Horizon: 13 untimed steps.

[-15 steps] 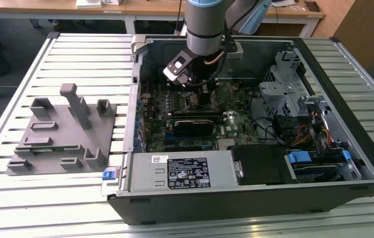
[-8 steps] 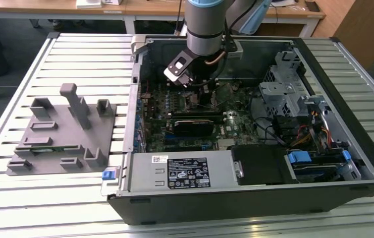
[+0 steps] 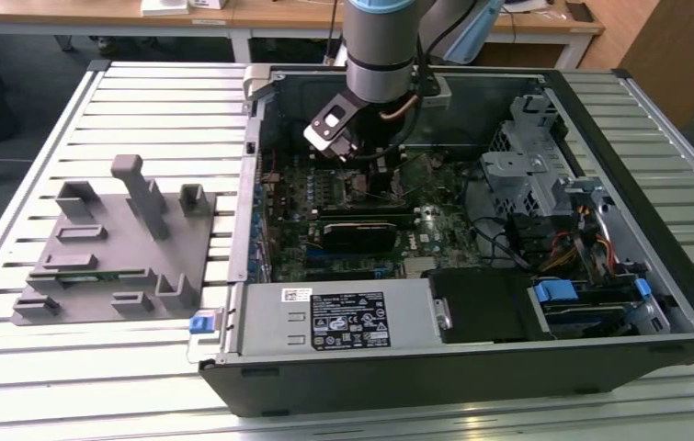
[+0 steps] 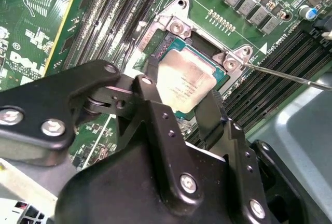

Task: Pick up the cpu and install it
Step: 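Place the cpu into insertion slot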

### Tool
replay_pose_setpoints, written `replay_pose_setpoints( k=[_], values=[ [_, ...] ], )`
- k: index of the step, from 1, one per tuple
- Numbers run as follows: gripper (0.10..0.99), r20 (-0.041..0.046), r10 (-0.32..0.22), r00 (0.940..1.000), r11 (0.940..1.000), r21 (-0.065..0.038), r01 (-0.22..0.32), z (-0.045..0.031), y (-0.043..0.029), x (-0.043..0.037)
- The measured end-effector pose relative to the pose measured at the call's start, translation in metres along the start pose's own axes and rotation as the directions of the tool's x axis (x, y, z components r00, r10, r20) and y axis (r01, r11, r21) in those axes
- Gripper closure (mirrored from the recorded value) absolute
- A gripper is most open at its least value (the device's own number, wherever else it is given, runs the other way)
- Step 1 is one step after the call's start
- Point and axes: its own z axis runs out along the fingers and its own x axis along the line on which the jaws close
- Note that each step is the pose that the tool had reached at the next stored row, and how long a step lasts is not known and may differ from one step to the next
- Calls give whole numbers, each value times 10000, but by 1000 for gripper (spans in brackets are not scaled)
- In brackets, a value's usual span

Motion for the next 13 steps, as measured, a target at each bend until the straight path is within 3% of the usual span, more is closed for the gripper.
replay_pose_setpoints(
  k=[1, 13],
  values=[
    [557, 2, -1, 10000, 10000, 0, 1, -1, 1, 0],
    [557, 59, -104, 9999, 9999, 30, 104, -14, 17, 0]
  ],
)
